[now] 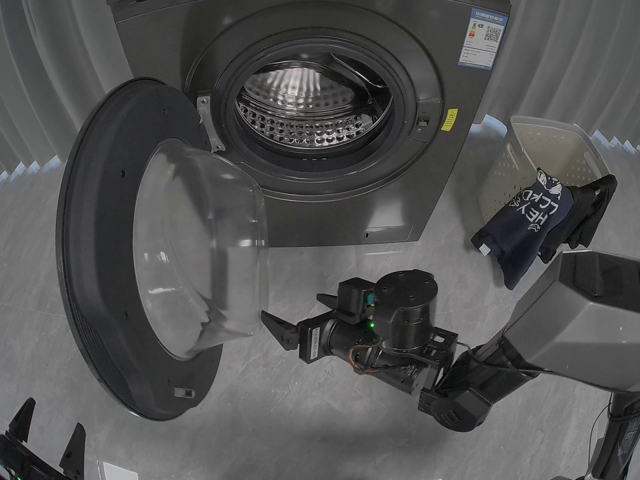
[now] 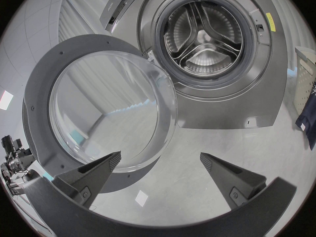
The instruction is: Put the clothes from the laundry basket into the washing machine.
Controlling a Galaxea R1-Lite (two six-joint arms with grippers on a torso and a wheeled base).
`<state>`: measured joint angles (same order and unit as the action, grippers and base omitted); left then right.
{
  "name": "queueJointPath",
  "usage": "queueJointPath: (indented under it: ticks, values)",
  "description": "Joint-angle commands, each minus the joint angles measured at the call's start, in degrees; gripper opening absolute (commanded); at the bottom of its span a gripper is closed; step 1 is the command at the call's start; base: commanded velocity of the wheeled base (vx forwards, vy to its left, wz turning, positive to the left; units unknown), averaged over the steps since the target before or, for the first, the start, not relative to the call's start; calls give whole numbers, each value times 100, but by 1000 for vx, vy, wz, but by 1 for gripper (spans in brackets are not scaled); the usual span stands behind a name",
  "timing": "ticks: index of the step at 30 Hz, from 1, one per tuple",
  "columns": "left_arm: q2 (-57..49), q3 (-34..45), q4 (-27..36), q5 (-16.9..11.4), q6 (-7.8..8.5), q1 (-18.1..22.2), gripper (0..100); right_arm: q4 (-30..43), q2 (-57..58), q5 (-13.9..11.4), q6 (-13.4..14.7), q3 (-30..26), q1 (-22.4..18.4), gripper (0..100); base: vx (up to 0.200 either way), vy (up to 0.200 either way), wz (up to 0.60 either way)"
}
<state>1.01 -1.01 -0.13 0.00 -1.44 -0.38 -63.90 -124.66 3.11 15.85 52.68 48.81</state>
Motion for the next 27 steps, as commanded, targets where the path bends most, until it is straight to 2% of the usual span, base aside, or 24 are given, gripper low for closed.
queueJointPath:
  ticks: [1,5,12,21,27]
  values:
    - [-84,101,-4,0,-6,3,100,9,-384,-3,-3,366,173,100,0,0,0]
    - [-84,92,-4,0,-6,-6,100,9,-366,6,6,516,260,100,0,0,0]
    - [-84,92,-4,0,3,-6,100,62,-366,-12,-3,797,137,100,0,0,0]
    - [-84,92,-4,0,3,-6,100,519,-1016,-21,-12,1957,225,100,0,0,0]
    - [-84,92,-4,0,3,-6,100,853,-1728,-3,15,3038,445,100,0,0,0]
